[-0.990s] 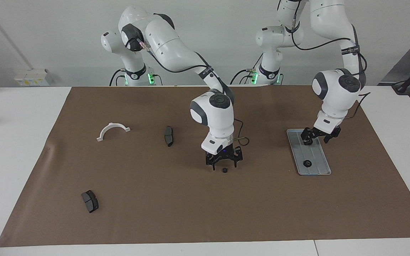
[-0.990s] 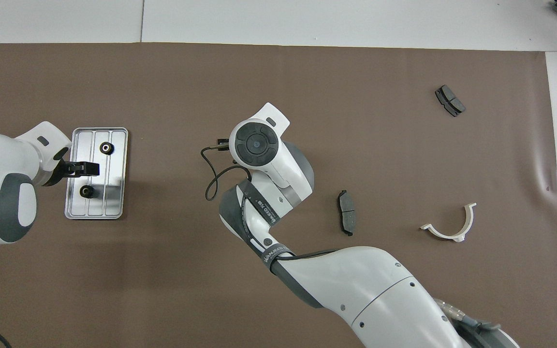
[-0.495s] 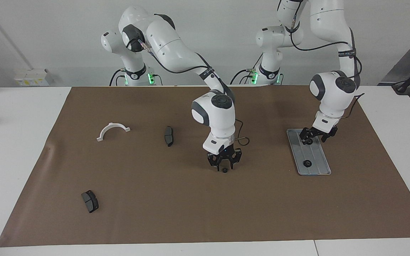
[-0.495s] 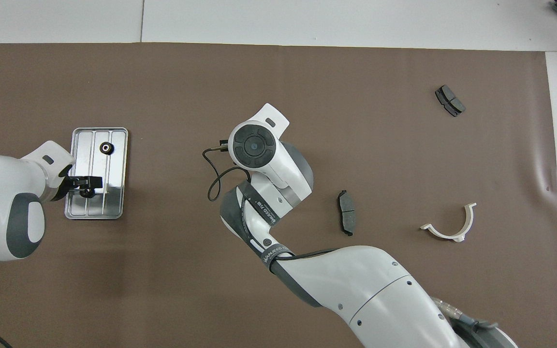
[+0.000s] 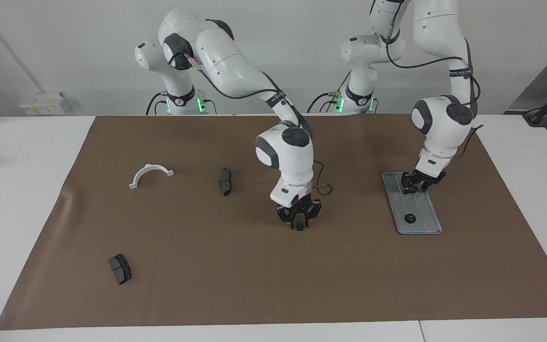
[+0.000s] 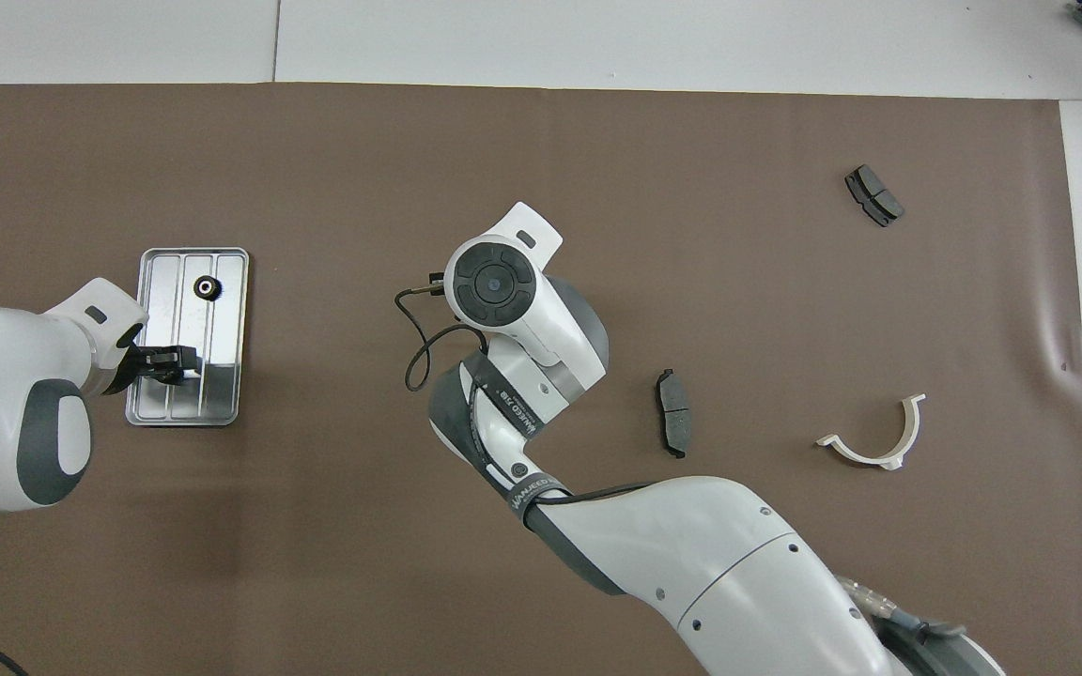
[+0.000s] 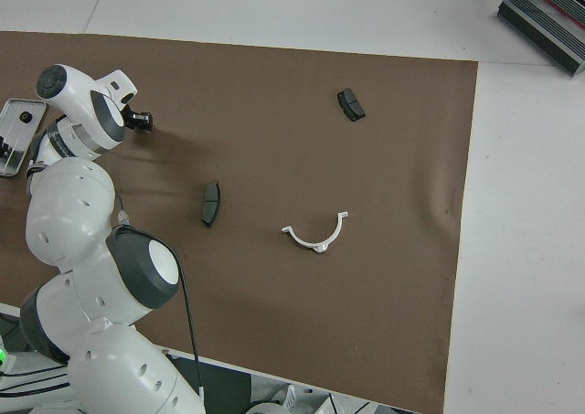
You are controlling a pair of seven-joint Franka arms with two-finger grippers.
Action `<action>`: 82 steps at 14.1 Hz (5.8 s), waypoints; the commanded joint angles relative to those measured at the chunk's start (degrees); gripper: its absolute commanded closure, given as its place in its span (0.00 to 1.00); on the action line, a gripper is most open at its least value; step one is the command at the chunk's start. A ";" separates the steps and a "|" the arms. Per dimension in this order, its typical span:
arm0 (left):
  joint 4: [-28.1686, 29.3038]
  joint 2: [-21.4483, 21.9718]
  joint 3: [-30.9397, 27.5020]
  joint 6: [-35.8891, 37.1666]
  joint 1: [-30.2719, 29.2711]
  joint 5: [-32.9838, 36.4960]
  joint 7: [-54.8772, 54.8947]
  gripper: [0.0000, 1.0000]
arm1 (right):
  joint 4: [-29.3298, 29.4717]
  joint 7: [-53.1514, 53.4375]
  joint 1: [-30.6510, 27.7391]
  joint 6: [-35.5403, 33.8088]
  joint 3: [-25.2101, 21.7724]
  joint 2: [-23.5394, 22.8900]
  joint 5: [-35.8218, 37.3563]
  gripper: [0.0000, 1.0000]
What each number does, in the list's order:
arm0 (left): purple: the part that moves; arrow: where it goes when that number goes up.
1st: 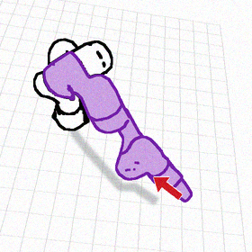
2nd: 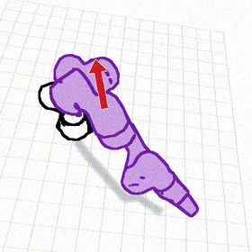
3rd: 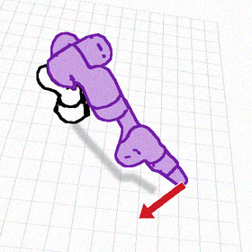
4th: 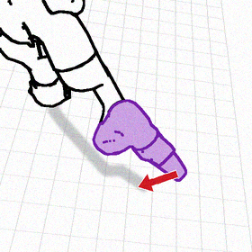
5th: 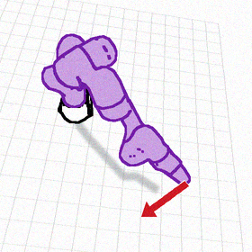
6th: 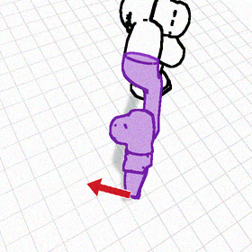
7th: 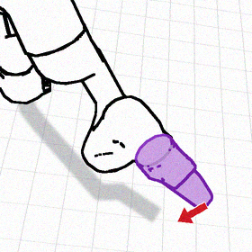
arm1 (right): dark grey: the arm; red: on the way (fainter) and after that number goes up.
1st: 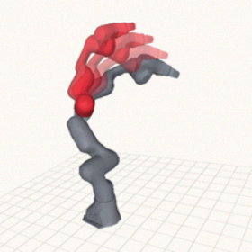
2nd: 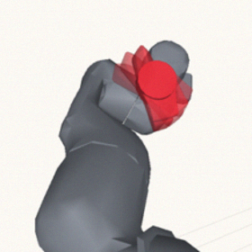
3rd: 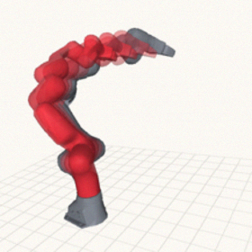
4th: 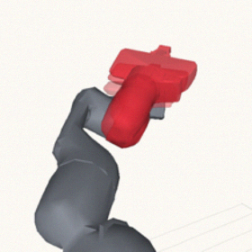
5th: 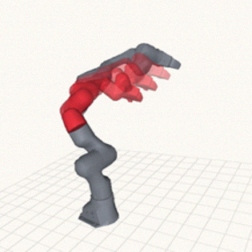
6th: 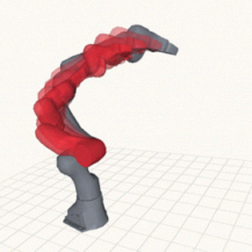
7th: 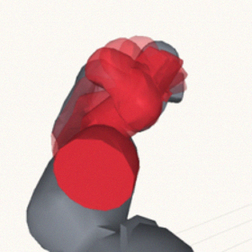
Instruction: Place bearing gear from tray to pile
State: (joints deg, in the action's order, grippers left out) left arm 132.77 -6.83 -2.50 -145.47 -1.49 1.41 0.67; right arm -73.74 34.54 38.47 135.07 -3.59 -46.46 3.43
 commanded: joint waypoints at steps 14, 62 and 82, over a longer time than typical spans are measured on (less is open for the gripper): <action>-13.22 -1.95 0.92 8.54 5.69 0.51 -0.14 1.00 | -0.61 0.18 -1.20 -2.09 0.25 1.19 1.14 1.00; -19.04 -9.34 0.57 4.76 6.67 2.10 -6.65 0.01 | 6.42 -0.96 -1.93 -0.26 -0.10 -3.36 -0.80 0.00; -18.58 -9.96 0.57 2.81 4.91 0.08 -4.01 1.00 | 7.12 0.09 -0.77 4.59 -0.36 -5.93 8.26 1.00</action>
State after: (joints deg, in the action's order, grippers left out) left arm 115.29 -19.09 -2.02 -145.85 3.28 2.14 -4.37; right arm -68.18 32.36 37.80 138.47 -3.88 -50.89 10.29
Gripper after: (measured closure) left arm 0.656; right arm 0.656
